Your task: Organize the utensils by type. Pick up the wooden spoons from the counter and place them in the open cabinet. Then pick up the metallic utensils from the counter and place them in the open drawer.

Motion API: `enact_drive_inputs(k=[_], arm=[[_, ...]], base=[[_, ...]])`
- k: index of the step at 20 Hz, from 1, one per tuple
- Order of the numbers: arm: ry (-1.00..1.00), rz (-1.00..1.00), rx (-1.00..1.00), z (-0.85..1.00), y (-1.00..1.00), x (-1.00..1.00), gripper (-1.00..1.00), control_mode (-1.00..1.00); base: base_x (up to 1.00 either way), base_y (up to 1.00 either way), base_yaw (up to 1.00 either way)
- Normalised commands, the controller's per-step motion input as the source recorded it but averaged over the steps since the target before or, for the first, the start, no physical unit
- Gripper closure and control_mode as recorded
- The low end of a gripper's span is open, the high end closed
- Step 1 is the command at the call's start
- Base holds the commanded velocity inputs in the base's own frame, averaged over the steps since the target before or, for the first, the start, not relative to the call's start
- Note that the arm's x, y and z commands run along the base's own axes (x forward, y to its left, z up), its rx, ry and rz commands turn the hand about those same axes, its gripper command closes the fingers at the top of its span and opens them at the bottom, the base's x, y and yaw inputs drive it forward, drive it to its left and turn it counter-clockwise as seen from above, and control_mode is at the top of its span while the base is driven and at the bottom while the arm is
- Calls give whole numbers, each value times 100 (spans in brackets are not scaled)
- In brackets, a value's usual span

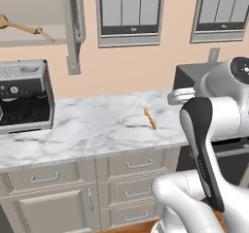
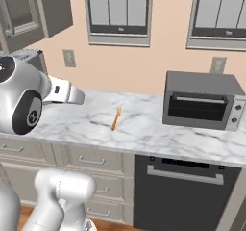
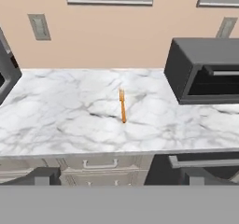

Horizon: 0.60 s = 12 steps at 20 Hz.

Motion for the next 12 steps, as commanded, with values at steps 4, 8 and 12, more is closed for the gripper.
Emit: enact_drive_inputs(k=[4,8,12], arm=[[0,0,0,0,0,0,-100,100],[0,0,0,0,0,0,-100,100],[0,0,0,0,0,0,-100,100]], base=[[64,-7,4],[69,-6,2],[35,-6,0]])
